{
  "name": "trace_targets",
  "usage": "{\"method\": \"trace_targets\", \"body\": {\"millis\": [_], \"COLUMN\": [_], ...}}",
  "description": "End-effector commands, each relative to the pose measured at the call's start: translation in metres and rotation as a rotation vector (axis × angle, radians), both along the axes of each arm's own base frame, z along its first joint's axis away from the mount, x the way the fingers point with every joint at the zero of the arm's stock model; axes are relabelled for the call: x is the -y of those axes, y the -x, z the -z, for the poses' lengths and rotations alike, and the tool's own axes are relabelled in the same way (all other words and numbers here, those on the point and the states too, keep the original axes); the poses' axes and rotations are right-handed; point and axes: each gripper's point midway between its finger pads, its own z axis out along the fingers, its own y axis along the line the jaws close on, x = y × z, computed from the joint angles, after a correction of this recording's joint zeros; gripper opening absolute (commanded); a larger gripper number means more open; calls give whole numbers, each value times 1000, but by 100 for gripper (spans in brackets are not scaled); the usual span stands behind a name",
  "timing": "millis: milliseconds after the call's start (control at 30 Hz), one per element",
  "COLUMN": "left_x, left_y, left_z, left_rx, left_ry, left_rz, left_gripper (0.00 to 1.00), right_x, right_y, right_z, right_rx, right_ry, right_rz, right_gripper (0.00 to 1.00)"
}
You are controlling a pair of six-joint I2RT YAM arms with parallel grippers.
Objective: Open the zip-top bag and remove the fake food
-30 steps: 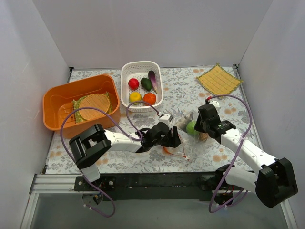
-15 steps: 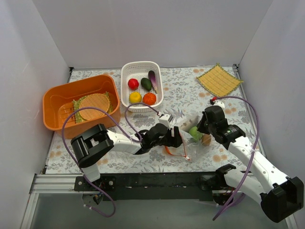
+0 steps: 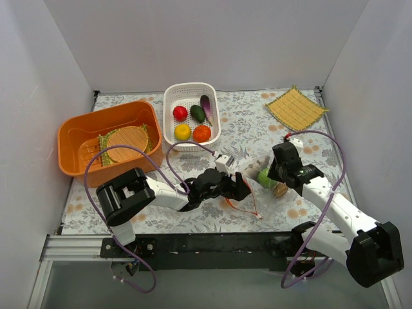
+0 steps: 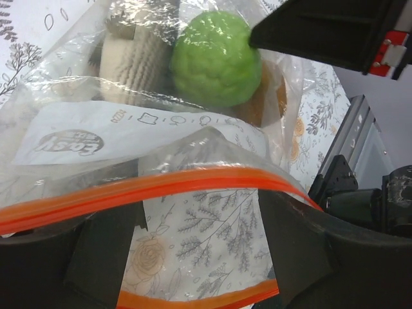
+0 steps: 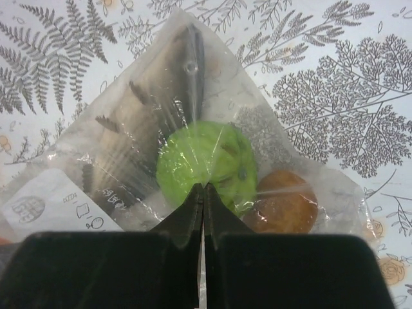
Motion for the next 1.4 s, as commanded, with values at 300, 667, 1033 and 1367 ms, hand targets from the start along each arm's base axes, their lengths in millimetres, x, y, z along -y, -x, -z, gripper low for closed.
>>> {"method": "trace_targets", "body": {"millis": [300, 667, 1033, 1367], "left_x": [9, 11, 16, 24], "left_y": [6, 6, 3, -4], "left_z": [-6, 3, 9, 23], "left_rx": [16, -2, -4, 13], "left_ry": [41, 18, -11, -107], "left_rz": [53, 58, 59, 72], "left_gripper": [74, 74, 76, 79], "right_x": [21, 25, -15, -44], "right_y": [-17, -16, 5, 19], "right_z": [16, 36, 57, 54], "right_rx": [15, -70, -115, -133], "right_ry": [46, 33, -126, -94], "right_rz": [94, 76, -94, -233], "right_gripper": [1, 1, 1, 1]}}
